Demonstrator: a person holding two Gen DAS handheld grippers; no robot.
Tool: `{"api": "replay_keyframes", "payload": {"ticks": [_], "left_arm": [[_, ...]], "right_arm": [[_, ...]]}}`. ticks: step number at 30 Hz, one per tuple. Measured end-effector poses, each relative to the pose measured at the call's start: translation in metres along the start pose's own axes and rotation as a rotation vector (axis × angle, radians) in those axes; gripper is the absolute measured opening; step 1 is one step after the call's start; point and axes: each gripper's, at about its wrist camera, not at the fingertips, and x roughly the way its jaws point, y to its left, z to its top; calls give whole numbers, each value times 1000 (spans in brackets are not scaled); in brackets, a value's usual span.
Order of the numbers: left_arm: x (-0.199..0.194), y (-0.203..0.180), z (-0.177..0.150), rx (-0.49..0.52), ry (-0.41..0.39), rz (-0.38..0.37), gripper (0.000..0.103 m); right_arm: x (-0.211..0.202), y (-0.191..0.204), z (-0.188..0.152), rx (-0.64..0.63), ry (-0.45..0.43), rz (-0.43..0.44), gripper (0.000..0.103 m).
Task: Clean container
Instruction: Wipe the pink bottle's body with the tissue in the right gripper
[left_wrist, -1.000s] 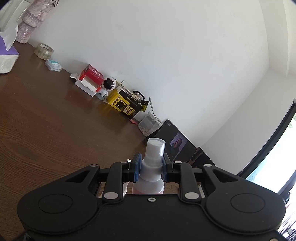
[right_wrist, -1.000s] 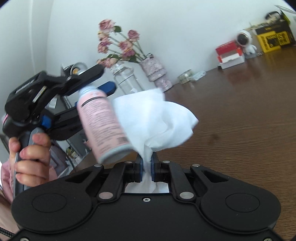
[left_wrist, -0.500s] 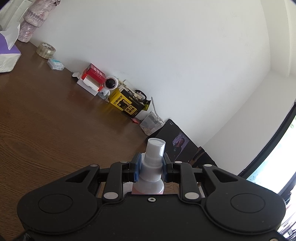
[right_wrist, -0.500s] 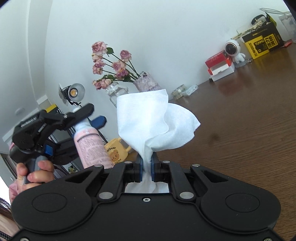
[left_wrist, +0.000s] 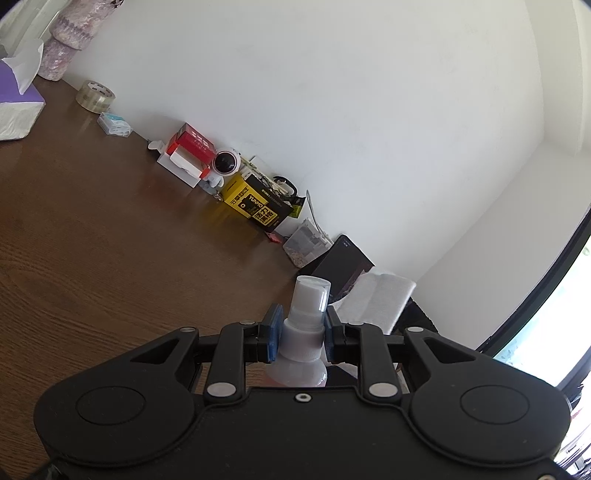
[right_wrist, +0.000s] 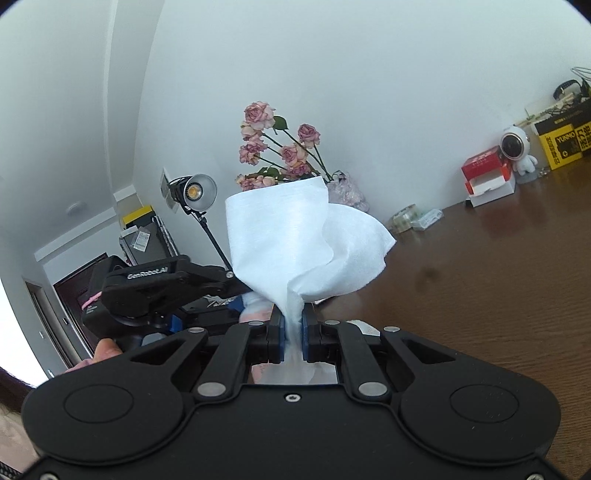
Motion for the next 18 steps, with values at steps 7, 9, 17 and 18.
{"api": "replay_keyframes", "payload": {"ticks": [7,9,17,18], "left_arm": [[0,1,0,-4,0,-3,23],[0,1,0,-5,-1,-4,23],[-1,-1,-1,-4,-8,-10,23],[-1,0,-1,-5,-9,-10,23]], "right_arm": [[3,24,0,-62,24,64,10],[5,29,-1,-73,35,79,10],[16,37,-15,-92,99,96,9],[17,37,-17,-92,107,97,9]]}}
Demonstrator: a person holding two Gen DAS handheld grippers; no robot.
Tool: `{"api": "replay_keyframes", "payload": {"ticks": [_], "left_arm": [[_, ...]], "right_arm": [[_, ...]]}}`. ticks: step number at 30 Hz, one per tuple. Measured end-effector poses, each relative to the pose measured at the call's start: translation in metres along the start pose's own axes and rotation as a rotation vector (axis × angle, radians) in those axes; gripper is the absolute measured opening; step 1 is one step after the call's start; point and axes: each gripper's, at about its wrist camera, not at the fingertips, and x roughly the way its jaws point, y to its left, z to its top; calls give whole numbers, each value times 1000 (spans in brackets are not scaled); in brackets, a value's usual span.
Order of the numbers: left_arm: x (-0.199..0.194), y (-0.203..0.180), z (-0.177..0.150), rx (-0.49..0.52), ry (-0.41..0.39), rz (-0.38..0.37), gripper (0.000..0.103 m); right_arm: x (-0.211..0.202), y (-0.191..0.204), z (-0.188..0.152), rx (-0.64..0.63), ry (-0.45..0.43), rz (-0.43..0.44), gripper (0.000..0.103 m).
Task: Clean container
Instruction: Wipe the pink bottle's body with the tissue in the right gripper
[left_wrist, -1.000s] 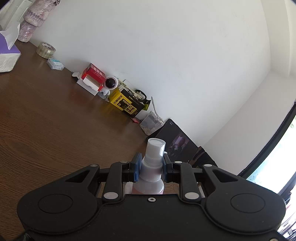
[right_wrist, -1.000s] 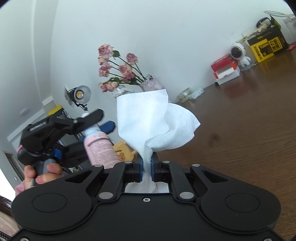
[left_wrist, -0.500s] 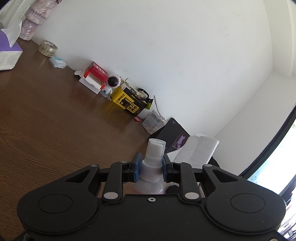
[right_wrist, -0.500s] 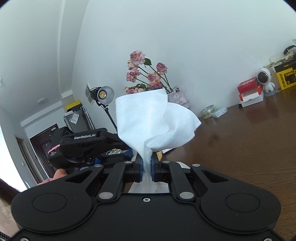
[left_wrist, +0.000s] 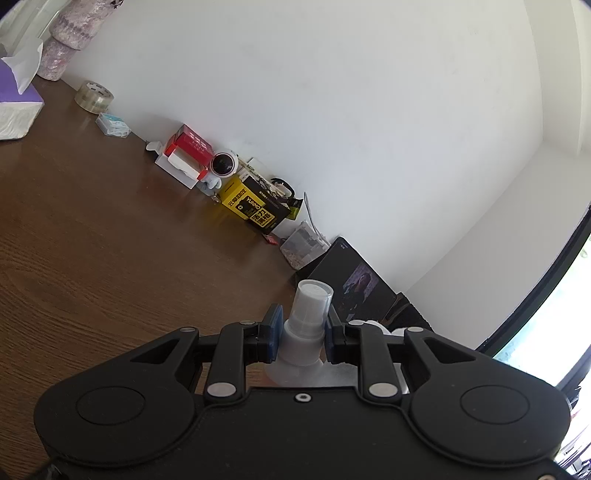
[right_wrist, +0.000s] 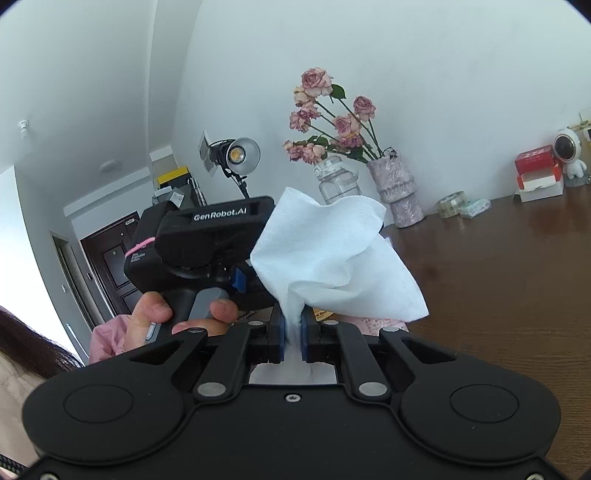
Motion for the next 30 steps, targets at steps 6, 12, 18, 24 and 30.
{"api": "replay_keyframes", "payload": {"ticks": [6,12,18,24,30], "left_arm": [[0,0,1,0,-3,-1,23],[0,0,1,4,-3,-3,23],[-2,0,-1,7,-5,-8,23],[-3,0,-2,9,-8,-16,23],[-4,0,-3,9,-11,-18,23]], "right_arm": [[8,0,-10,6,40,8,8],[19,1,-23,6,106,8,7],[27,-8,-35,53,141,-25,7],[25,-19,-45,102,156,-81,7],[14,-31,-49,153,122,-117,7]]}}
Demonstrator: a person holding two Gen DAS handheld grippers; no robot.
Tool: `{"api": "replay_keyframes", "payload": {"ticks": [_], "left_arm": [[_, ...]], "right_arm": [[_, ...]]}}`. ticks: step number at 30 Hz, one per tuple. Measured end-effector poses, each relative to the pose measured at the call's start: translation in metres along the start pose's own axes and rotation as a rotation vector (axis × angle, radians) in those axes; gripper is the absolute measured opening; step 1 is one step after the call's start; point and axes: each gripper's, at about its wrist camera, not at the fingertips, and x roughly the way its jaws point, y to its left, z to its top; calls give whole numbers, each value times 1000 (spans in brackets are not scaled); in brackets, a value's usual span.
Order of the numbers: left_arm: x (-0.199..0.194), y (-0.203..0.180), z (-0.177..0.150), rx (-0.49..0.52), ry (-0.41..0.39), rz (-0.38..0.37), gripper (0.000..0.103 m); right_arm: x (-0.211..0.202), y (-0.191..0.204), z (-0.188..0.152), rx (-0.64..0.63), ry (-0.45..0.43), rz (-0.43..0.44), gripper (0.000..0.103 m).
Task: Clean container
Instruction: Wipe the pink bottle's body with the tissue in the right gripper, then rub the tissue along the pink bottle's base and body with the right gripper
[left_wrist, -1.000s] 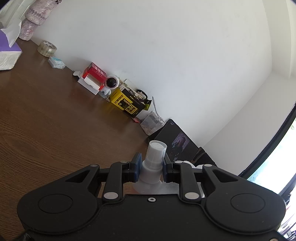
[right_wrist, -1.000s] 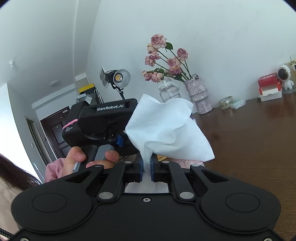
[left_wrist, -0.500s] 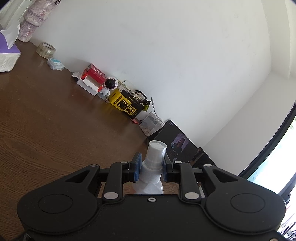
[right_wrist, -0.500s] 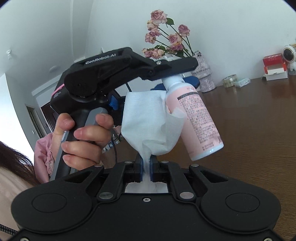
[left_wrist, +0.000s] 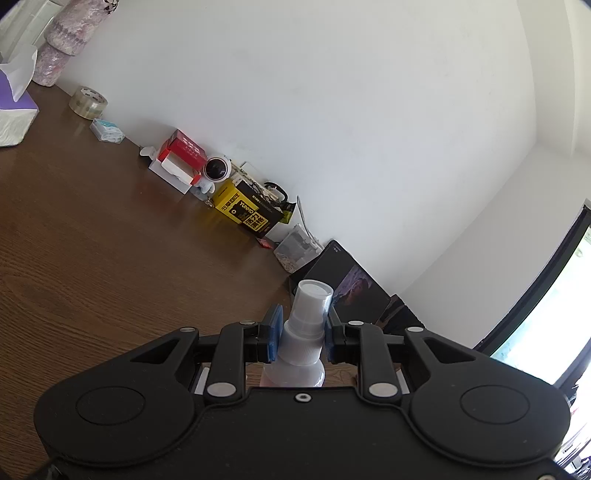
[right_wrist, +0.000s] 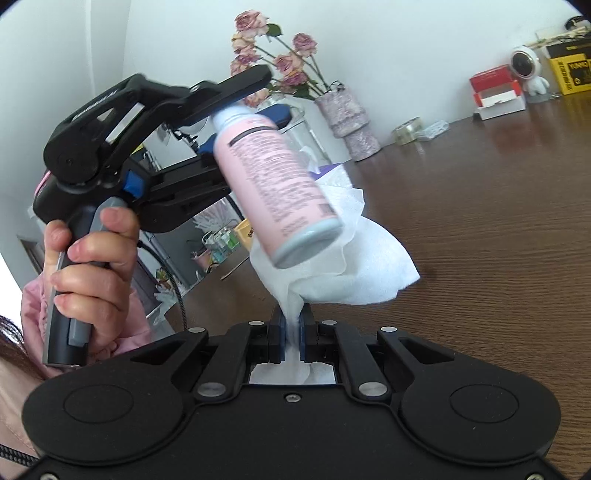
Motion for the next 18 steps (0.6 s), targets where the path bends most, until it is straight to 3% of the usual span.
{"api": "replay_keyframes", "payload": {"ticks": [18], "left_arm": [[-2,6,0,-11,-14,12,23]], "right_arm": [[-23,-27,4,91,-112,-47,7]]}}
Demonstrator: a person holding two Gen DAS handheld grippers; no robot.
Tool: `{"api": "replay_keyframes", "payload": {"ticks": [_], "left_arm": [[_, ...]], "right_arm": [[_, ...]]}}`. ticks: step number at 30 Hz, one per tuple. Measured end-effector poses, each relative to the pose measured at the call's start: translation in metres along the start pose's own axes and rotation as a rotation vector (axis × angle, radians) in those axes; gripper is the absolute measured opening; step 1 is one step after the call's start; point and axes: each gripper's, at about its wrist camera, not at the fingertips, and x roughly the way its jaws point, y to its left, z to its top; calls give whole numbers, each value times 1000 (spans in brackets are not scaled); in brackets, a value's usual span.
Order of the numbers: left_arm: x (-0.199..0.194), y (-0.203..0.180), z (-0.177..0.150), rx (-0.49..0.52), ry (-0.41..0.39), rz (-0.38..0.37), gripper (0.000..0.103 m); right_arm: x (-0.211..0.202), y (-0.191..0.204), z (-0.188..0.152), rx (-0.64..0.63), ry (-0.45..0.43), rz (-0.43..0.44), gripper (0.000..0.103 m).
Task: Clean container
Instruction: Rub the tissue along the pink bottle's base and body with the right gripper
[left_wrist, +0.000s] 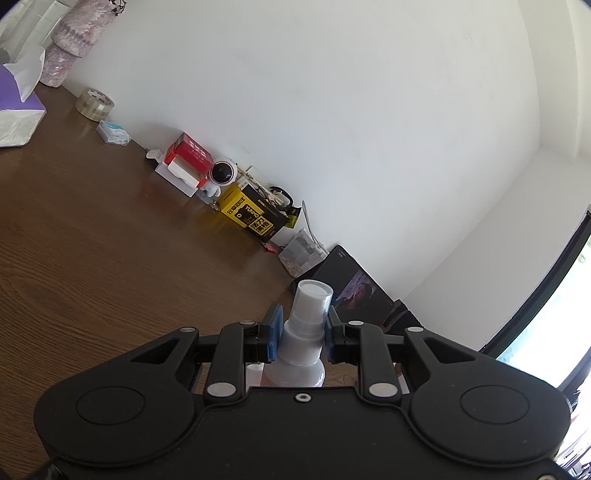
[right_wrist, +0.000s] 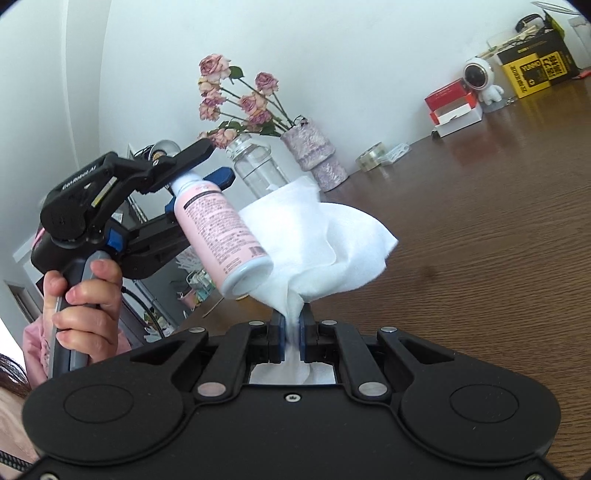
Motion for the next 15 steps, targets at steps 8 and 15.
{"api": "replay_keyframes", "payload": {"ticks": [8,15], "left_arm": [[0,3,1,-10,-8,12,23],[1,5,2,-17,-15,18,23]], "right_arm": [[-4,-7,0,34,-21,16,7],[-10,-12,-1,64,-42,16,7]]}}
